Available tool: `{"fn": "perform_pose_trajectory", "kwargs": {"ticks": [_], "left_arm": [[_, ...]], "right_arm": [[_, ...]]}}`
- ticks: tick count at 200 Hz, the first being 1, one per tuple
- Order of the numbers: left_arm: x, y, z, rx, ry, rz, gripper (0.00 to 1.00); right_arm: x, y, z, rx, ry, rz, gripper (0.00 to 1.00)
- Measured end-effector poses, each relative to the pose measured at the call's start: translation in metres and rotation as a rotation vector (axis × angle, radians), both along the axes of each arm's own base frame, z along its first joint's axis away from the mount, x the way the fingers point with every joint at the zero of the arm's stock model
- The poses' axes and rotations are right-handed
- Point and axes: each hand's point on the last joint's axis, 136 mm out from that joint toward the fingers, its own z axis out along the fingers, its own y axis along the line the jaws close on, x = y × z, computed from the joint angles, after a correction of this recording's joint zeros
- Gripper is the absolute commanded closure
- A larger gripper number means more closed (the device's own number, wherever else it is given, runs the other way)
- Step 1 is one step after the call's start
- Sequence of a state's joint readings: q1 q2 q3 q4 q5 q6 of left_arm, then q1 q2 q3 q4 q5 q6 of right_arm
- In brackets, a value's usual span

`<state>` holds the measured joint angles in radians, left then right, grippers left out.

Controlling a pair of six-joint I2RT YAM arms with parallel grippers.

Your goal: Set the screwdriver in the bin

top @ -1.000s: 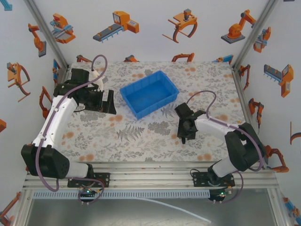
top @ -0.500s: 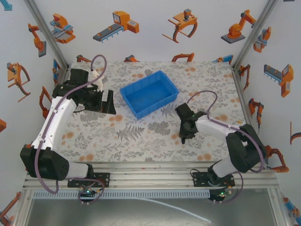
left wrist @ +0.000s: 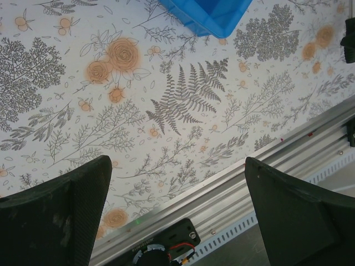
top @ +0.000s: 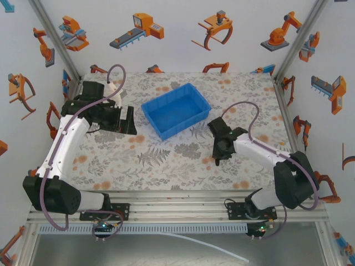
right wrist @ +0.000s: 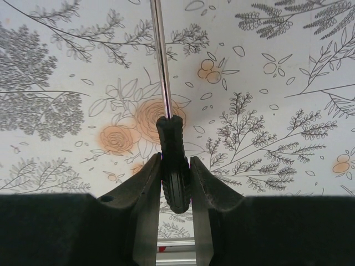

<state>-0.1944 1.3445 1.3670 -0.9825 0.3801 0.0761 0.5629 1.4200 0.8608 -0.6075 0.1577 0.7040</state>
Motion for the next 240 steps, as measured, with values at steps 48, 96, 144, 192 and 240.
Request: {"fn": "perform_pose_trajectory", "kwargs": {"ticks": [48, 96, 144, 192, 240], "left_arm": [[0.0, -0.001, 0.0, 0.002, 0.0, -0.004, 0.03], [-0.001, -0.004, -0.003, 0.003, 0.008, -0.014, 0.03], [-0.001, -0.005, -0.003, 0.004, 0.008, -0.015, 0.03], [-0.002, -0.006, -0.003, 0.009, 0.01, -0.02, 0.03], [-0.002, -0.005, -0.004, 0.02, 0.007, -0.018, 0.03]], "right_arm": [[0.02, 0.009, 0.048, 0.016, -0.079, 0.022, 0.77], [0.058, 0.032, 0.108, 0.052, -0.191, 0.066, 0.77], [0.115, 0.072, 0.127, 0.066, -0.227, 0.129, 0.77], [0.177, 0.119, 0.126, 0.099, -0.256, 0.188, 0.77], [0.218, 0.155, 0.098, 0.137, -0.245, 0.216, 0.77]]}}
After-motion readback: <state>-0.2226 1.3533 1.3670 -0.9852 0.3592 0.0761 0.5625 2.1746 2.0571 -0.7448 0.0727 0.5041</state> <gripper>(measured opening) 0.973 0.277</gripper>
